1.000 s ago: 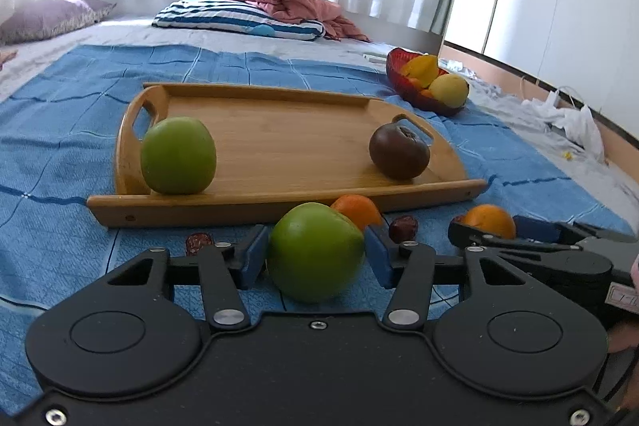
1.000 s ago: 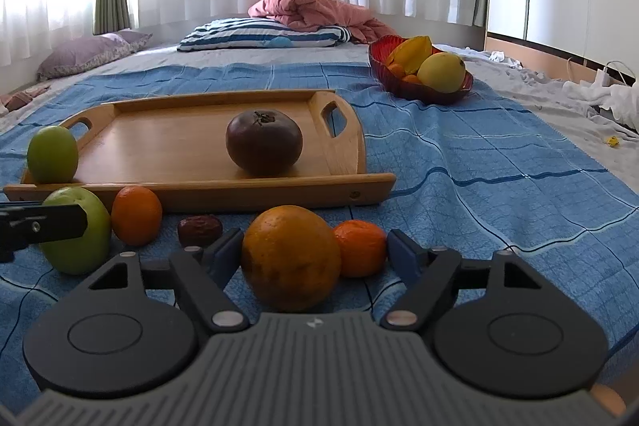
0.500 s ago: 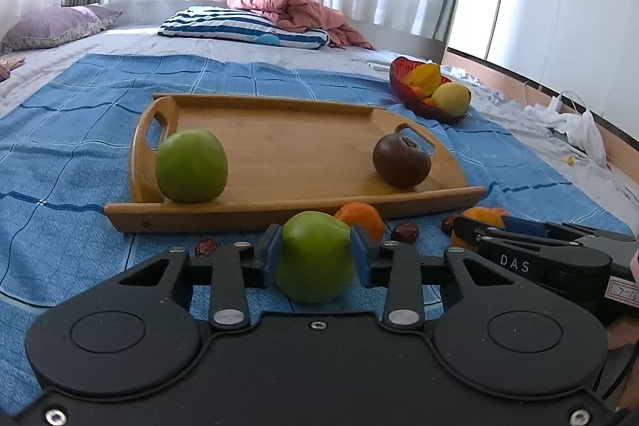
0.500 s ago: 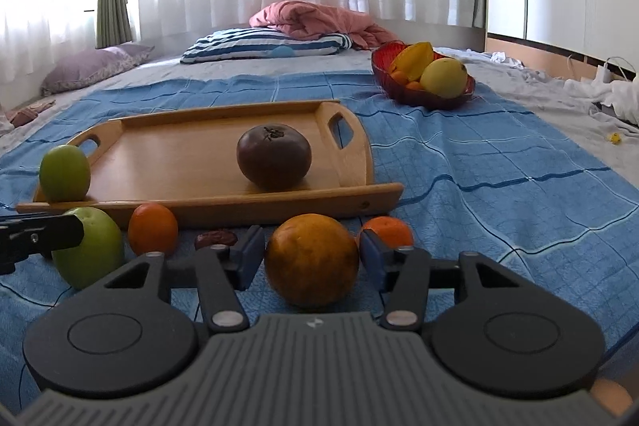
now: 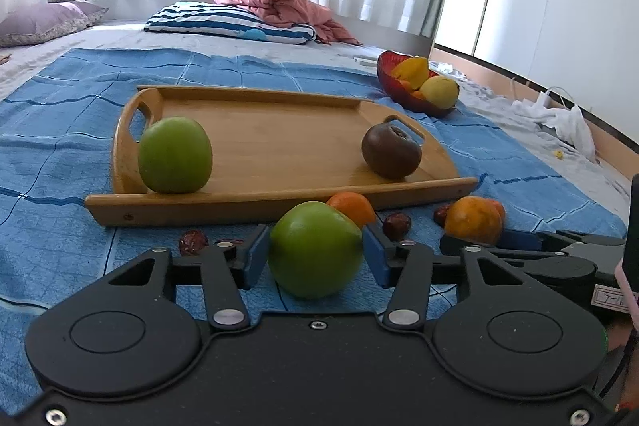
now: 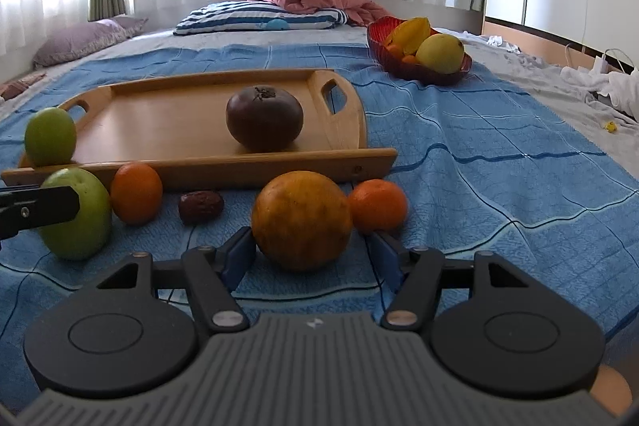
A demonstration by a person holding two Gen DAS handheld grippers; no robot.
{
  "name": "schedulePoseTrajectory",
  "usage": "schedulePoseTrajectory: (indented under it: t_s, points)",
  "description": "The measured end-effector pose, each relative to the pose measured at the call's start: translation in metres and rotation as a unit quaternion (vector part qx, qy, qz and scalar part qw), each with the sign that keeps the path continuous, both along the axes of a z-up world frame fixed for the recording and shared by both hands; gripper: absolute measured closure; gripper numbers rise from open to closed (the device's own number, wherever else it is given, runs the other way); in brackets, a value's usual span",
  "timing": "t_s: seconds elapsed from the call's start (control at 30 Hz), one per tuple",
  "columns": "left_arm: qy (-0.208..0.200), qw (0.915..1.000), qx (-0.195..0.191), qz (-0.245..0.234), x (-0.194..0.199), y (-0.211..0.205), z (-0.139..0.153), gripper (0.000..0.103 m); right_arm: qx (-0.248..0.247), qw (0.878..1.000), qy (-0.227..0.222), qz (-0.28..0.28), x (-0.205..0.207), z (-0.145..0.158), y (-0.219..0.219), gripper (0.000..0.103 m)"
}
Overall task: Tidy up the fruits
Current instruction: 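Grasp the second green apple with the left tool while the right tool grasps the large orange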
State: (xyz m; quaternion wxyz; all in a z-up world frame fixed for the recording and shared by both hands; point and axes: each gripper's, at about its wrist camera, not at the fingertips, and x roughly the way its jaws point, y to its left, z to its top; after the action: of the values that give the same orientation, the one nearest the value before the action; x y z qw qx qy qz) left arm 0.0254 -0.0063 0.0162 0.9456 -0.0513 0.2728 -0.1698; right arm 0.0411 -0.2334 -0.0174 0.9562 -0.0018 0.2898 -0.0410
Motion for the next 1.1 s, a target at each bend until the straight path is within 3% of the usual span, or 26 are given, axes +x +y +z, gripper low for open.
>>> schedulePoseTrajectory:
  t_s: [0.23, 0.37, 0.43, 1.1]
  points:
    - [0.012, 0.9999, 0.006, -0.001, 0.007, -0.001, -0.012, 0.048, -0.007, 1.0, 0.001, 0.0, 0.012, -0.003, 0.006, 0.028]
    - [0.018, 0.9998, -0.007, -0.002, 0.01, 0.001, -0.014, 0.048, -0.008, 1.0, 0.0, 0.0, 0.017, -0.004, 0.009, 0.045]
    - [0.02, 0.9998, -0.011, -0.001, 0.011, 0.002, -0.014, 0.048, -0.013, 1.0, -0.002, -0.001, 0.018, -0.004, 0.01, 0.047]
    - [0.025, 0.9996, 0.004, 0.012, -0.001, -0.003, -0.005, 0.048, 0.008, 0.999, -0.035, 0.012, -0.002, 0.004, 0.011, 0.047]
